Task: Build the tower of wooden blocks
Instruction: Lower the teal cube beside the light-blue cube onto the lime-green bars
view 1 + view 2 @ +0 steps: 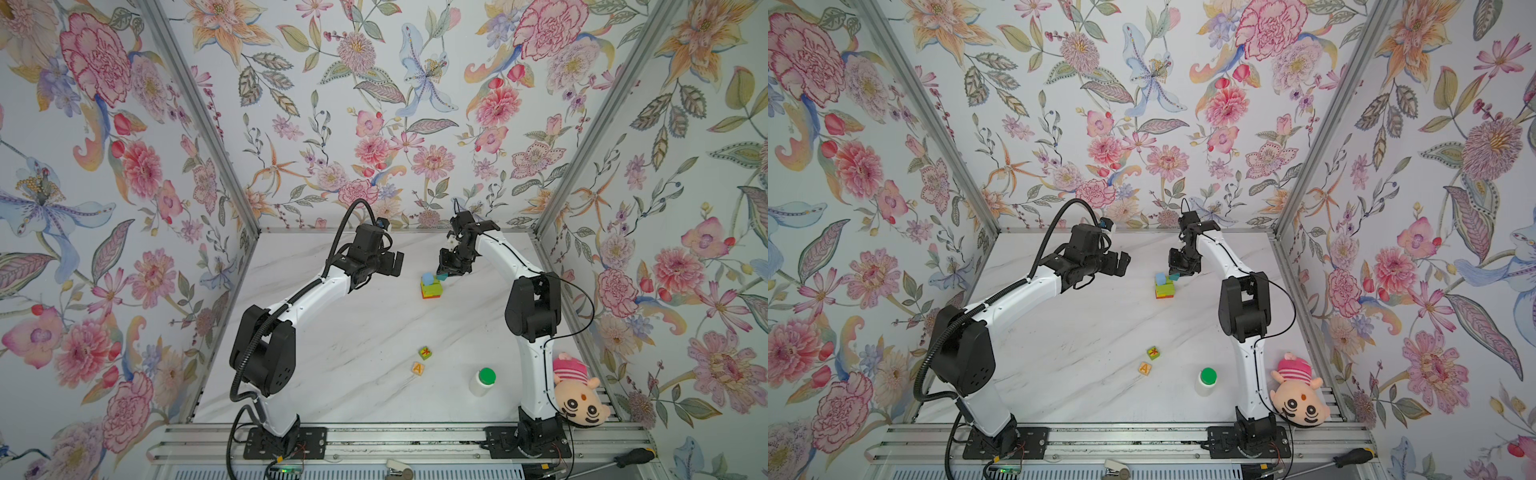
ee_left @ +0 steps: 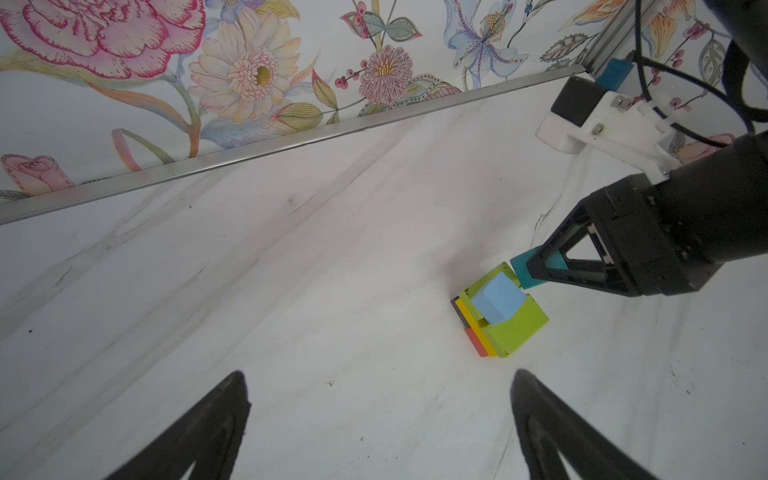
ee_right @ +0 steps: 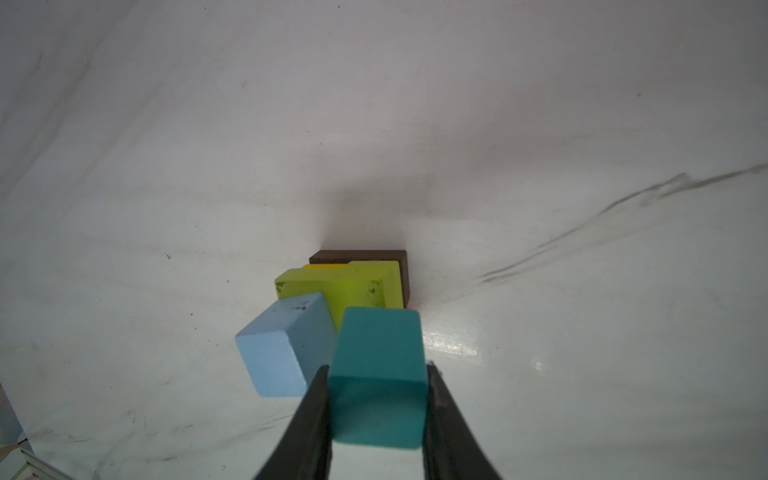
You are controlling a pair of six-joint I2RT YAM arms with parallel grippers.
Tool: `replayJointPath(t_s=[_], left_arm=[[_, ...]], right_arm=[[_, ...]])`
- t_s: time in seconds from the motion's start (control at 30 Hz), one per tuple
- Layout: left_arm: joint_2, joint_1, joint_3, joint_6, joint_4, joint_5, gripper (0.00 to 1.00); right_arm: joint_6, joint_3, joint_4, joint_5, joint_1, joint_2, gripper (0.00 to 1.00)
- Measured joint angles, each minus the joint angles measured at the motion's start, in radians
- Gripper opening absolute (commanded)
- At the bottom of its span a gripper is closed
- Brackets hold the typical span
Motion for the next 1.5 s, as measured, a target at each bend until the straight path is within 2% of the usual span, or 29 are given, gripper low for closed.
replayJointPath(t_s=[1.5], left_arm=[[0.016, 0.023, 0.0, 0.002, 0.002, 0.026, 0.99]], right_arm=[[-0.008, 0.056, -0.01, -0.011, 0.01, 0.048, 0.3]])
